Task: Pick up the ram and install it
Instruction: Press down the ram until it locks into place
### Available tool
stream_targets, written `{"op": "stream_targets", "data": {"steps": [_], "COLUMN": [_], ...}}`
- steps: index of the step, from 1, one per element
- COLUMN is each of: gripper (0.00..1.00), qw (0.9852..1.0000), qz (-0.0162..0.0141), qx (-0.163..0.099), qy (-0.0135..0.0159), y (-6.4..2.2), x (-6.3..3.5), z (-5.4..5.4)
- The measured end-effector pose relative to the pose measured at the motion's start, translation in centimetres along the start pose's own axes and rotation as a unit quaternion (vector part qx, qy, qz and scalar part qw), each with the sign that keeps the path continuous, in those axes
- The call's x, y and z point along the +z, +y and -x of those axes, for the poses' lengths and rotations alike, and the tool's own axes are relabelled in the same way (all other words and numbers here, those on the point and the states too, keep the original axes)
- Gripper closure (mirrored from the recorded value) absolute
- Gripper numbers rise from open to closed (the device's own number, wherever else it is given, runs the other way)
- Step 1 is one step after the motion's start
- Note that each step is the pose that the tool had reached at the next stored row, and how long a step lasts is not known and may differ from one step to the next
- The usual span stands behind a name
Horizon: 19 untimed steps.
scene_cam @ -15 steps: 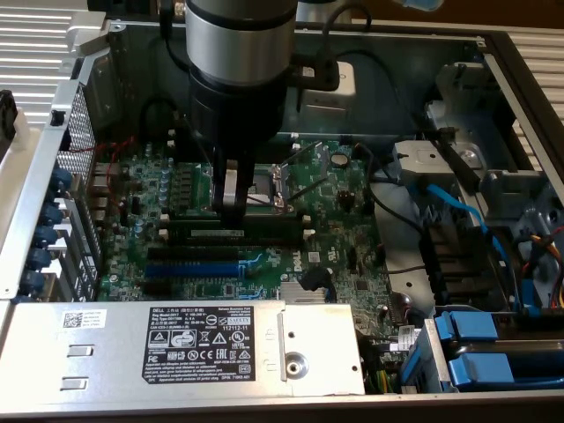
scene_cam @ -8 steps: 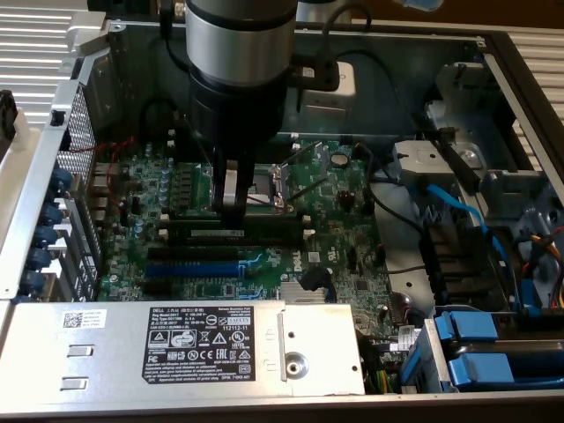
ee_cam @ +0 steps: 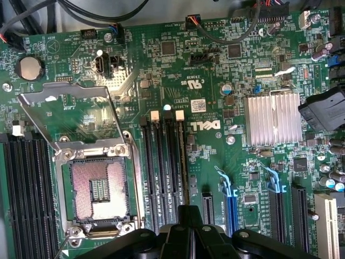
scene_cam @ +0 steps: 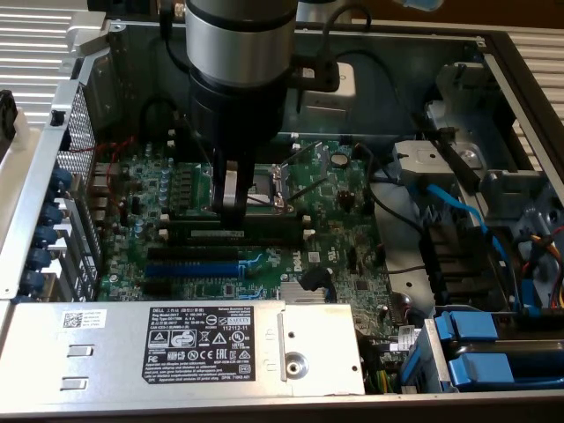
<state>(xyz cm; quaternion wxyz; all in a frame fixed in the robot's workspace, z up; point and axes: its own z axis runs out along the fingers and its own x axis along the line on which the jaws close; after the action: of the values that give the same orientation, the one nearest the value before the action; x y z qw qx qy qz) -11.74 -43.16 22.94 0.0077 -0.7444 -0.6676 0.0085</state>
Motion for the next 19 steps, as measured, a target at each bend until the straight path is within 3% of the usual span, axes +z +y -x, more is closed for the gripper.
{"op": "stream_targets", "data": {"steps": [19], "gripper": [0.9], "qw": [1.0], "qz": [-0.0001], "qx": [0.0], "qy": [0.0008], "y": [0.01], "x": [0.07], "z": [0.07]}}
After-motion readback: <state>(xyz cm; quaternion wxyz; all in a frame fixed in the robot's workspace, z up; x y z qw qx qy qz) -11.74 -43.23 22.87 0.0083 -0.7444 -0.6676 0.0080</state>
